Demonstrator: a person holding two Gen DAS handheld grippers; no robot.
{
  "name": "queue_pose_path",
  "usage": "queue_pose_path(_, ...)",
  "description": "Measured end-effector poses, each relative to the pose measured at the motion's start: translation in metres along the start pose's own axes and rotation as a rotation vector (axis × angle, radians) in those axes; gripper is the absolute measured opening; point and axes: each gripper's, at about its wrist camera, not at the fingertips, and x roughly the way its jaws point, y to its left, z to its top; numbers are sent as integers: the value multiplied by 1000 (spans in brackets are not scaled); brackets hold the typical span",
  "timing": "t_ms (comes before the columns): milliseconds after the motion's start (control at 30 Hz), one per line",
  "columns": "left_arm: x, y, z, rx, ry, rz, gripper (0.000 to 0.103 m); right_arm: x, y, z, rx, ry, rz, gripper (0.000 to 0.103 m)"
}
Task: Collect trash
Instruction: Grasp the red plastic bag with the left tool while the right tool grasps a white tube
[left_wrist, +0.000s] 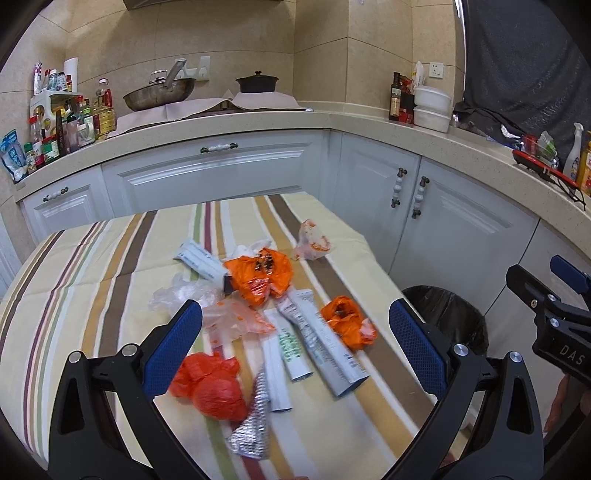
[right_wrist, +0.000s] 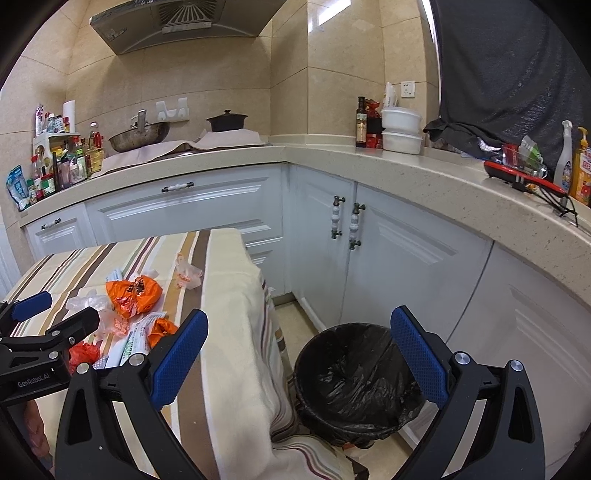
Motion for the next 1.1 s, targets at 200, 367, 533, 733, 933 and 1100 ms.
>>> queue_pose_path(200,-5,40,-13,-33,23,87,99,18,24,-12,-17,51,106,96)
queue_pose_path(367,-10,77,-27,-69,49,150,99,30,51,-24,-43,87,216,96)
queue_pose_path(533,-14,104,-42,-102,84,201,99,38,75,-35,-73,126,293,97)
queue_pose_path(733,-15,116,-56,-128,123,204,99,41,92,-43,-98,136,329,96)
queue_pose_path(933,-11,117,-61,-140,138,178,98,47,98,-49,-110,158,343,96)
queue_pose_path(1100,-7,111,-60,-139,139,140,98,50,104,-52,-135,168,349,93)
